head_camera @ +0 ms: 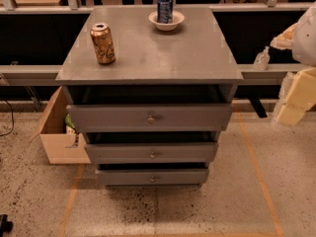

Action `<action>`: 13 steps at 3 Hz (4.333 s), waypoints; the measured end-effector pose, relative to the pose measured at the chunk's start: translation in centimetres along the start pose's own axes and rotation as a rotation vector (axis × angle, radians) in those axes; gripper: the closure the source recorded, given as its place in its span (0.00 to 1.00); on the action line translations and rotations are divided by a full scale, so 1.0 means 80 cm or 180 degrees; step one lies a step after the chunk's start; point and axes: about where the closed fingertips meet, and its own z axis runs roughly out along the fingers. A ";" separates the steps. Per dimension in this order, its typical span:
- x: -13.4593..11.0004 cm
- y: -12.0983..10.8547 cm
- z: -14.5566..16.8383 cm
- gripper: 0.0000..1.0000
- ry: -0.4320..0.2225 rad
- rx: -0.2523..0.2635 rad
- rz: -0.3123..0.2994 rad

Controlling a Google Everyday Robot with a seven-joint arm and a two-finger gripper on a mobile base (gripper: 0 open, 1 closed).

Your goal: Pick pepsi can from paper bowl and place on counter

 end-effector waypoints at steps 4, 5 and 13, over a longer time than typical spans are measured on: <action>-0.034 -0.192 0.056 0.00 -0.1920 0.0499 0.1094; -0.069 -0.263 0.070 0.00 -0.2552 0.0661 0.1452; -0.248 -0.496 0.230 0.00 -0.3226 0.1607 0.1970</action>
Offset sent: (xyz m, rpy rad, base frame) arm 0.1643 -0.0420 0.0131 0.7388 -0.3388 -0.2805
